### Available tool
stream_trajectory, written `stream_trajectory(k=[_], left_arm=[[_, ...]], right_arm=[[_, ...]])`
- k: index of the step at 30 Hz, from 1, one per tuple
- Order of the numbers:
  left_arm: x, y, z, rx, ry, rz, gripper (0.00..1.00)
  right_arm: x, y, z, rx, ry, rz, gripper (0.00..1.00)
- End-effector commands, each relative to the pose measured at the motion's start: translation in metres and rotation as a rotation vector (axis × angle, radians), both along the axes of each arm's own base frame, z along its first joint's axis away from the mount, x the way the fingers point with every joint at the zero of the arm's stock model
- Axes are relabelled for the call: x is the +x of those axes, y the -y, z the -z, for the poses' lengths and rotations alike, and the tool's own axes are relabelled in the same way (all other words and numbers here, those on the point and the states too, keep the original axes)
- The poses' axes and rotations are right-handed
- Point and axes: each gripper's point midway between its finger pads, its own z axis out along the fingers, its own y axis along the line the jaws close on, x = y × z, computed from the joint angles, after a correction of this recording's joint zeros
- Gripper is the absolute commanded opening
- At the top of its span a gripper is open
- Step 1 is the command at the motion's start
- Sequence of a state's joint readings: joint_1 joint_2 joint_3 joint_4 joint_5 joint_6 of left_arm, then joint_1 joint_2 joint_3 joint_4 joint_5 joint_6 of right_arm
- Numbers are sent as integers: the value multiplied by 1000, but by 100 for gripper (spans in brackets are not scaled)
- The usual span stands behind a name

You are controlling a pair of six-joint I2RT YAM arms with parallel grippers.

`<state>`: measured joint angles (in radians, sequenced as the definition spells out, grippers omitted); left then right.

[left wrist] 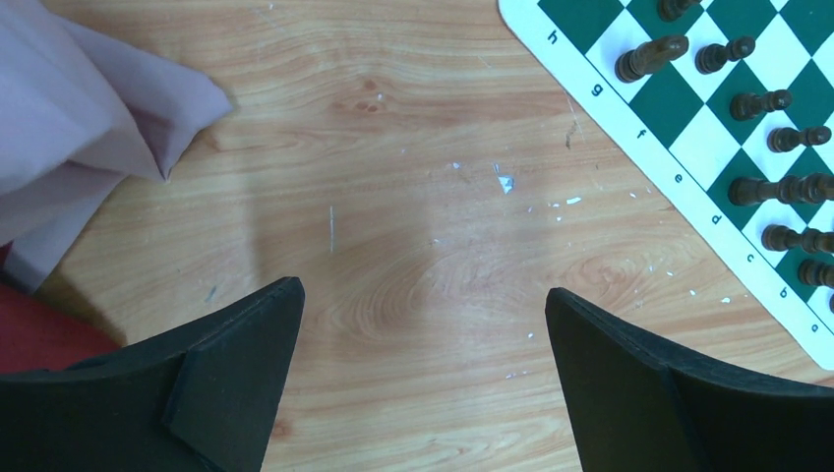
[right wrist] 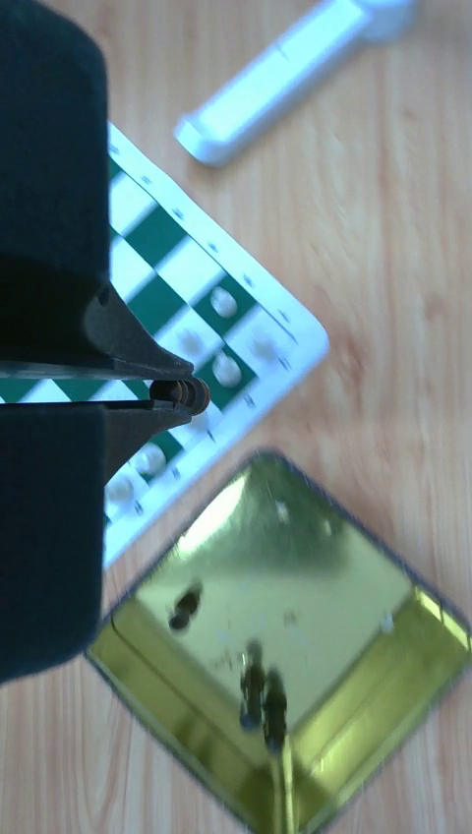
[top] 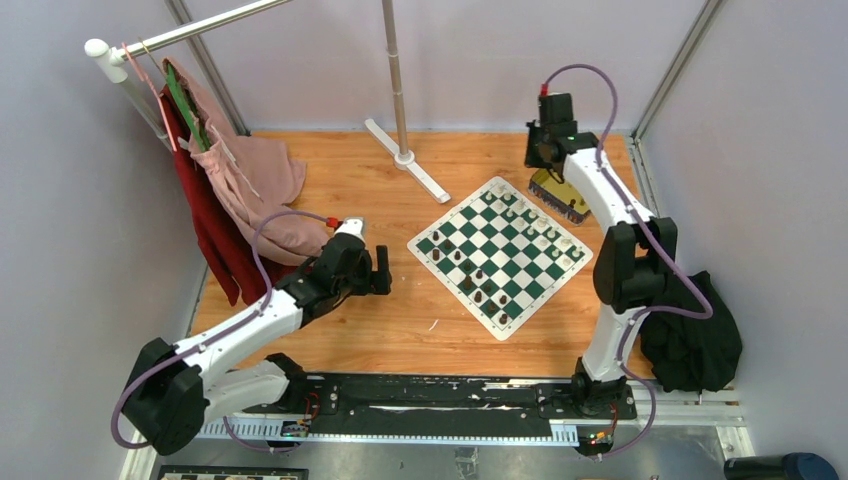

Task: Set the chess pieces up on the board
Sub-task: Place the chess piece on the chessboard.

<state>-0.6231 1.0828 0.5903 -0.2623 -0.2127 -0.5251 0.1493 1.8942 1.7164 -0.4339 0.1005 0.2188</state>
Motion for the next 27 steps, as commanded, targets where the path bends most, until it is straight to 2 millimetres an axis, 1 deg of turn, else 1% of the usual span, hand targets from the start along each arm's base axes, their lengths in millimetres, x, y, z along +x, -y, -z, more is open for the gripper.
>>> stream_trajectory(k=[1,5,6,7,9,10,11,12,15,17,18,19,20,21,27], left_arm=[[-5,-7,-3,-46,31,-47,100],[-14,-12,-2,-69,31,-56,100],[-16,-13,-2,-73,34,-57,100],[-18,-14,-3,-77,36,-58,100],[-22,-16,-3,-83,39,-58,100],[-23,-17,-4,-82,39,-56,100],[-25,-18,-5,-83,41,-55,100],[-26,-19,-6,-81,42,-53,100],[-29,-22,-8,-77,46,-46,100],[-31,-23,-9,-77,47,-40,100],[-32,-23,-9,-77,46,-36,100],[-33,-22,-9,-78,44,-32,100],[-34,-22,-9,-80,42,-28,100],[-34,-21,-9,-79,38,-23,100],[-36,-19,-8,-72,30,4,100]], right_arm=[[-42,-59,1,-36,-65,-168,0],[-72,-101,6,-67,-94,-267,0],[-79,-108,8,-70,-103,-285,0],[-88,-113,12,-73,-118,-301,0],[-103,-122,14,-72,-128,-324,0],[-112,-124,19,-74,-143,-333,0],[-119,-126,18,-76,-142,-338,0],[-129,-125,24,-84,-160,-341,0],[-153,-119,31,-94,-183,-337,0],[-170,-113,32,-89,-185,-330,0],[-177,-110,37,-97,-197,-326,0],[-185,-106,35,-97,-188,-318,0],[-192,-103,40,-101,-199,-313,0],[-199,-100,38,-97,-191,-307,0],[-237,-83,51,-85,-209,-263,0]])
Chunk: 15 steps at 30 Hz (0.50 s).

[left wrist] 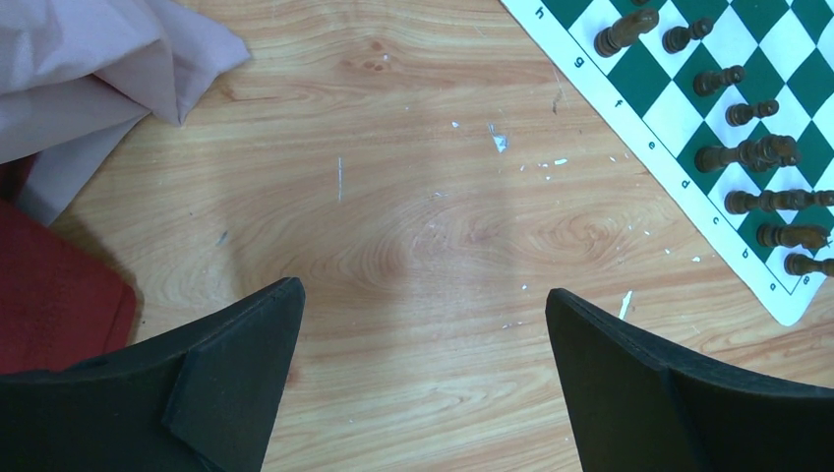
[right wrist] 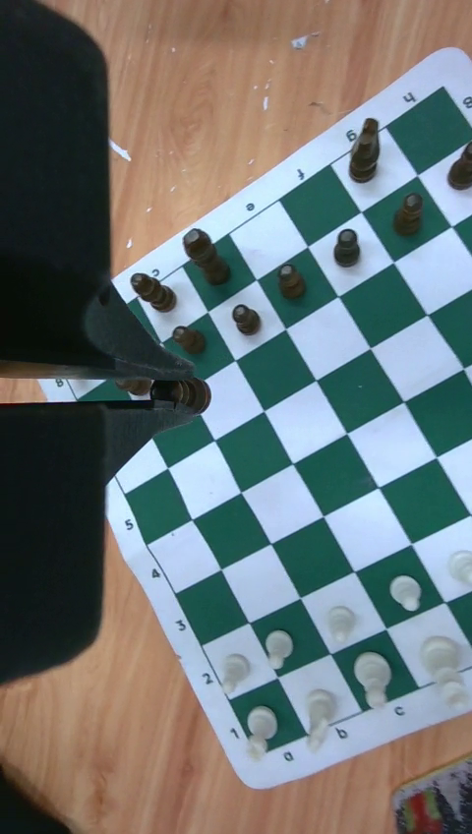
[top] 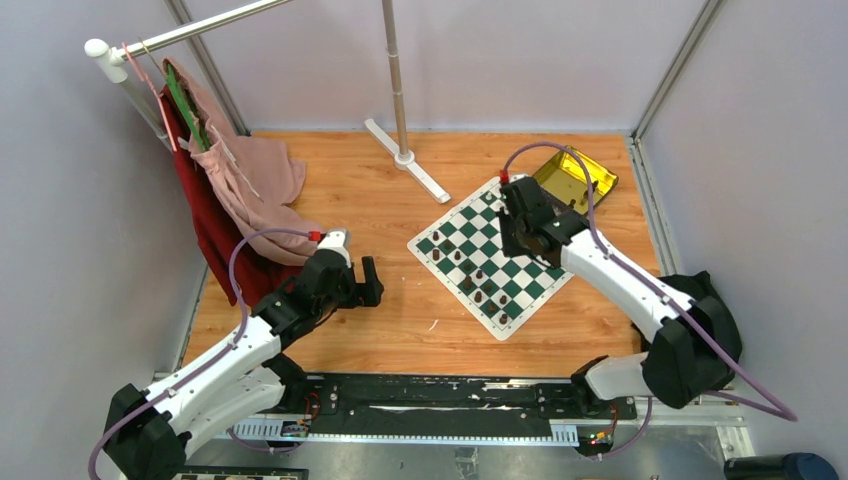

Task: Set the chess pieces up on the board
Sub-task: Place the chess piece on the chessboard.

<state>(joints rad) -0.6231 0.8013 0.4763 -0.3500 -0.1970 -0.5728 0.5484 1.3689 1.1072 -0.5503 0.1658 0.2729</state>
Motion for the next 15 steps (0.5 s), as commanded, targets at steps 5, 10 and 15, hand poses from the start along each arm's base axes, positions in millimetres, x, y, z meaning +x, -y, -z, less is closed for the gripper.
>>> stream_trajectory(k=[5,10,15], left_arm=[[-1,4,3,25,-26,49,100],[2,10,4,30,-37,67,100],[3,13,4,43,-41,84,100]], right_arm=[[-55,24,27,-11,-49,86,0],[-75,31,41,8,-62,120,0],[-88,33,56,16,-83,135,0]])
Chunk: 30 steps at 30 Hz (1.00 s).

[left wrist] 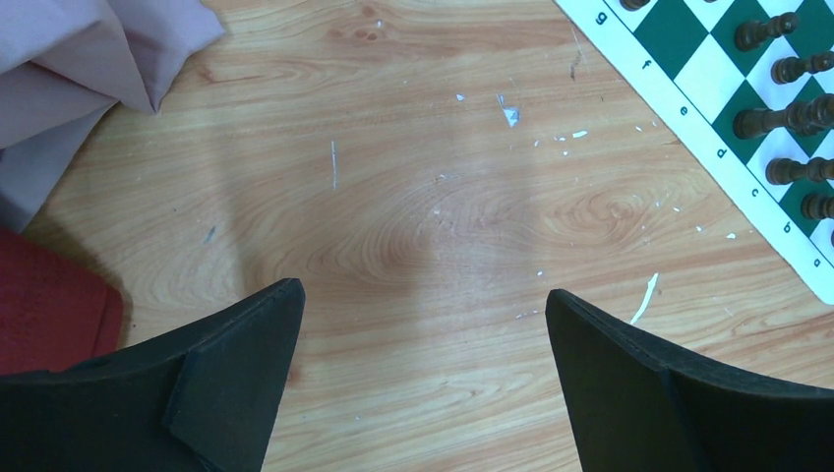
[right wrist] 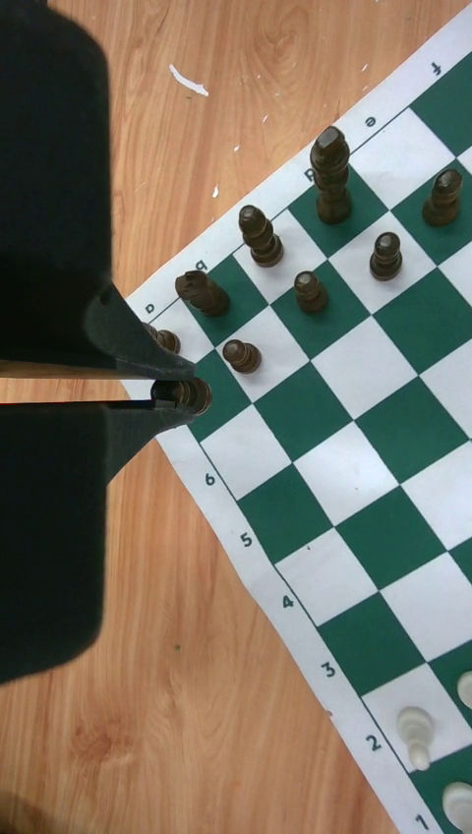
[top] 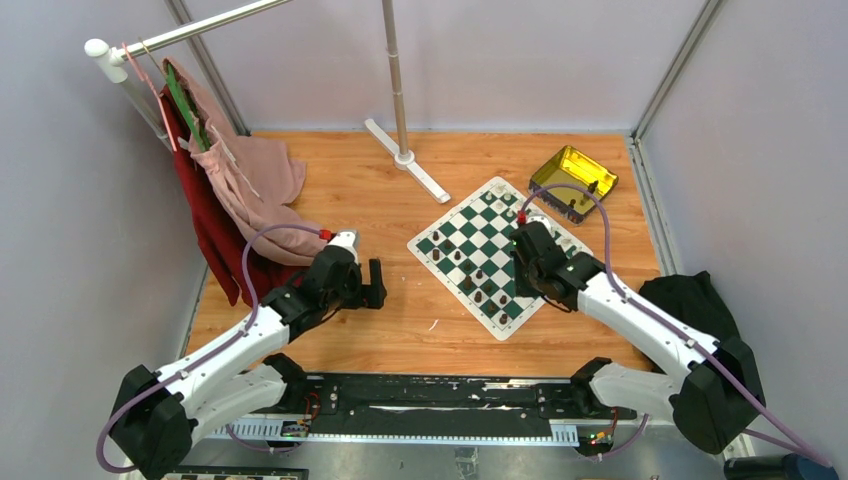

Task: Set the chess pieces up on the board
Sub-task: Place the chess piece on the chessboard.

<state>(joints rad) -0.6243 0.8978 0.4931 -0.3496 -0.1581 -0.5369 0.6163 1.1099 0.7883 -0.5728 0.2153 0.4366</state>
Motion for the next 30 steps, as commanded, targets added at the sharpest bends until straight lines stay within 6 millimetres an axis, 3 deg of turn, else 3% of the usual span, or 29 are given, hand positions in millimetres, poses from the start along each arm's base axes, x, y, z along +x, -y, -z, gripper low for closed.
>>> stream_trajectory(k=[1,9,30], left_arm=[[6,8,-13,-8,27,33,100],[6,9,-12,9,26,44,100],[4,7,-13,10,33,43,100]], right_arm=[[-12,5,12,-3,-17,46,0],[-20,7,29,-17,-37,59,0],[-18,-1,59,-25,-66,40,0]])
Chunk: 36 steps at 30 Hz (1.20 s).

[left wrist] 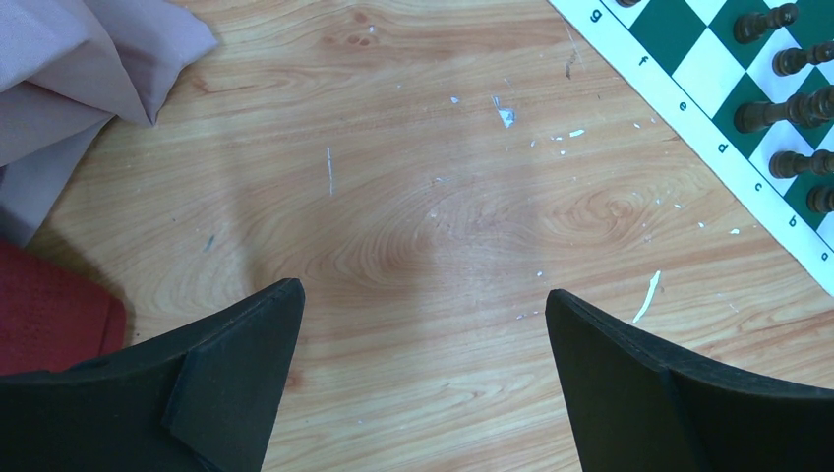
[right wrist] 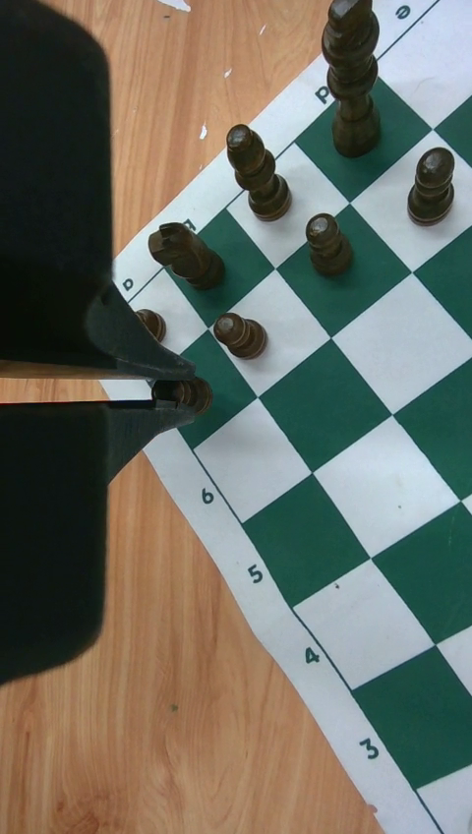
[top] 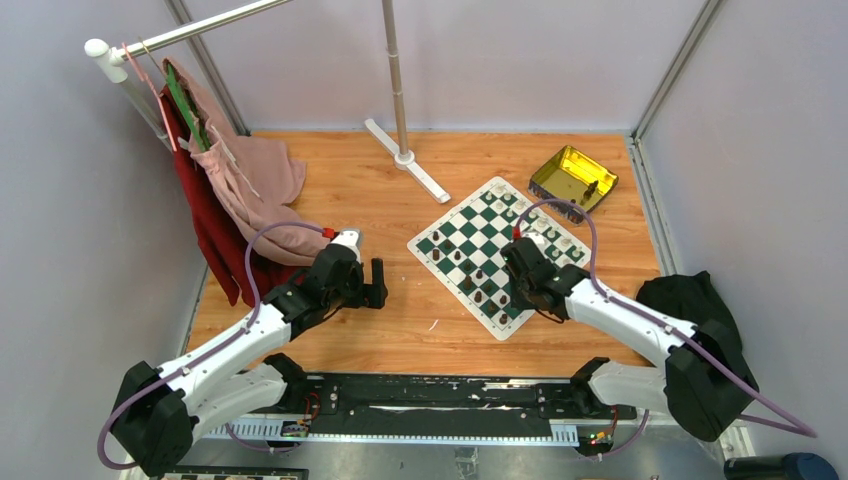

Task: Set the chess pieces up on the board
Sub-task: Place the chess piece on the chessboard.

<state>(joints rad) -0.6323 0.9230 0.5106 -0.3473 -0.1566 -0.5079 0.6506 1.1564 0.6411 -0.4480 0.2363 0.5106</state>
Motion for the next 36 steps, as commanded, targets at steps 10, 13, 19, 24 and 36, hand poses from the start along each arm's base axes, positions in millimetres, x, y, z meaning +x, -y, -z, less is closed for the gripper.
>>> stream_trajectory(k=[10,13,19,24,36], left_arm=[[2,3,-11,-11,26,14,100],[2,3,-10,-10,25,13,100],[2,3,-9,-8,23,12,100],[2,3,-9,-8,25,10,100],[2,3,-7,-9,22,5,100]], right_arm=[[-5,-2,20,-28,-31,1,0],[-7,-1,23,-32,-39,-1,0],[-8,-1,25,-32,-50,-4,0],[-9,-2,24,-30,-50,-9,0],[-7,-6,15,-34,-36,-29,0]])
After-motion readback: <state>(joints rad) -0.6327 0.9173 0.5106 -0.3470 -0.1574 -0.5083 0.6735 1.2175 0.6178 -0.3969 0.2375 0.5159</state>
